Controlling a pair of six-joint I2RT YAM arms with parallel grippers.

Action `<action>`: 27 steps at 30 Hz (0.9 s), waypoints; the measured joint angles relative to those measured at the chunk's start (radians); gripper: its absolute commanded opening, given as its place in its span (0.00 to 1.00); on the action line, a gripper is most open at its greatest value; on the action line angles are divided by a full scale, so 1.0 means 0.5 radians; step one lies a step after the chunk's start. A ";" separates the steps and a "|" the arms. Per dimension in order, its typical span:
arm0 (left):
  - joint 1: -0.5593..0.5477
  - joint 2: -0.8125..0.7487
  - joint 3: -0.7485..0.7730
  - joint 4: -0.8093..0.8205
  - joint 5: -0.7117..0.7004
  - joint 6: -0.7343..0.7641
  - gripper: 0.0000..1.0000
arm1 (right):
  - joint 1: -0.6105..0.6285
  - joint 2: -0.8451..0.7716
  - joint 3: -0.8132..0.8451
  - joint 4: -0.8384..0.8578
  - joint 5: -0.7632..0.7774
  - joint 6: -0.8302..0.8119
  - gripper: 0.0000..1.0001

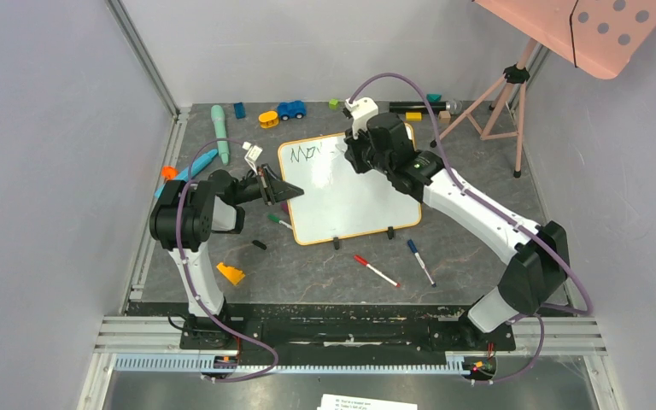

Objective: Write a sentence on the whiteboard

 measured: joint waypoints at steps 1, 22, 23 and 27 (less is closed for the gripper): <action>0.000 0.000 0.000 0.001 0.000 0.001 0.02 | -0.001 -0.021 -0.017 0.011 0.001 -0.005 0.00; 0.000 0.000 0.008 0.001 0.008 0.001 0.02 | -0.183 -0.215 -0.278 0.039 0.164 -0.022 0.00; 0.000 0.000 0.008 0.001 0.008 0.002 0.02 | -0.183 -0.215 -0.278 0.040 0.166 -0.020 0.00; 0.000 0.000 0.008 0.001 0.008 0.004 0.02 | -0.183 -0.215 -0.278 0.040 0.173 -0.018 0.00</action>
